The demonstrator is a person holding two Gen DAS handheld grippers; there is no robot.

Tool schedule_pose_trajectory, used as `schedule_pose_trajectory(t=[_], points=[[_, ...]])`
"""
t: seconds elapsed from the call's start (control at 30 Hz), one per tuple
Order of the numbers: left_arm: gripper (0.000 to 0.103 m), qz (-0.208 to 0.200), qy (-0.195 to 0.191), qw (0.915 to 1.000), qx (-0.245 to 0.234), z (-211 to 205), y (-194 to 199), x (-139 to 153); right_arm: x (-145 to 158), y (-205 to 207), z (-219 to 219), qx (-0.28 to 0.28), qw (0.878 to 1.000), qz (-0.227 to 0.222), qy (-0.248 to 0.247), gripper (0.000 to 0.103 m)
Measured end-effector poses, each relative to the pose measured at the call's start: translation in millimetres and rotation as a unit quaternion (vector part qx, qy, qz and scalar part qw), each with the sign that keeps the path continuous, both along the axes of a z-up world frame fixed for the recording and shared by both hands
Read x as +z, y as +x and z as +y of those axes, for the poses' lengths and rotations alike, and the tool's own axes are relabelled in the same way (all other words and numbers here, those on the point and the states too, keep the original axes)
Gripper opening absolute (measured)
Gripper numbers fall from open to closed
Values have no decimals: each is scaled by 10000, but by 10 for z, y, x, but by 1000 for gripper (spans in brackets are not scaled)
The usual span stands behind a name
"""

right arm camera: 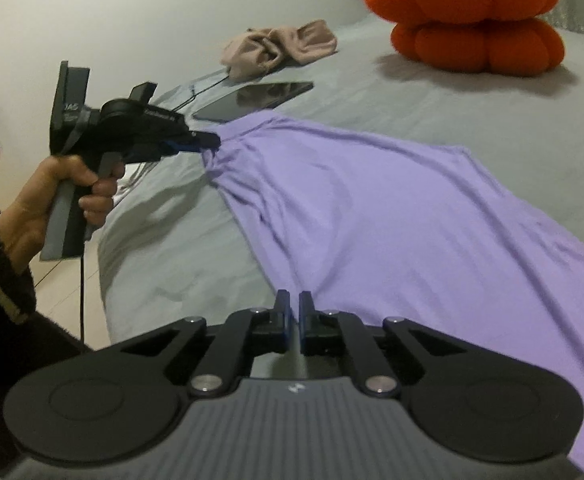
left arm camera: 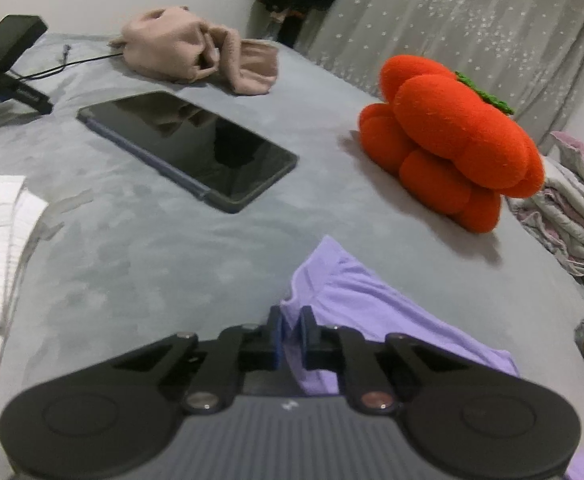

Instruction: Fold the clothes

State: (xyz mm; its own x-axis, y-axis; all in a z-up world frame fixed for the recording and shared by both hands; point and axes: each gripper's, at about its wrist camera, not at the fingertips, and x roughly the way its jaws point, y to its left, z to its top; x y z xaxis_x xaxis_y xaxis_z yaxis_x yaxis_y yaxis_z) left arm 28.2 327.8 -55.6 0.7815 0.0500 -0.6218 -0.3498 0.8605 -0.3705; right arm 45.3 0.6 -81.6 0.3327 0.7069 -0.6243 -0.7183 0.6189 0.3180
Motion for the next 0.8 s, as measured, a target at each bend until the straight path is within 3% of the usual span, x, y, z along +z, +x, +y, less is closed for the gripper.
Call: schedule_pose_trajectory(t=[0.17, 0.3, 0.37, 0.4, 0.43, 0.7, 0.73, 0.77, 0.8], points=[[14, 303, -141, 9994, 15, 83, 7, -73, 4, 32, -3, 146, 9994, 299, 44, 11], [17, 165, -362, 9992, 59, 156, -54, -25, 114, 67, -45, 6, 9993, 274, 261, 15], [18, 74, -536, 9985, 77, 186, -72, -2, 153, 106, -34, -141, 9993, 164, 294, 24], [19, 36, -616, 9981, 88, 198, -76, 8, 164, 126, -16, -206, 9993, 101, 286, 35], [19, 21, -658, 9978, 84, 202, -72, 12, 174, 146, 3, -260, 9993, 43, 275, 37], [16, 119, -589, 9982, 80, 151, 13, -10, 100, 261, 312, -138, 9996, -236, 53, 35], [8, 109, -580, 9982, 47, 146, 25, -5, 74, 258, 363, -115, 9995, -277, -29, 30], [7, 42, -589, 9983, 15, 143, 30, 11, 46, 254, 409, -89, 9994, -302, -118, 24], [6, -31, -600, 9982, -17, 140, 35, 27, 24, 249, 444, -67, 9992, -338, -200, 5]])
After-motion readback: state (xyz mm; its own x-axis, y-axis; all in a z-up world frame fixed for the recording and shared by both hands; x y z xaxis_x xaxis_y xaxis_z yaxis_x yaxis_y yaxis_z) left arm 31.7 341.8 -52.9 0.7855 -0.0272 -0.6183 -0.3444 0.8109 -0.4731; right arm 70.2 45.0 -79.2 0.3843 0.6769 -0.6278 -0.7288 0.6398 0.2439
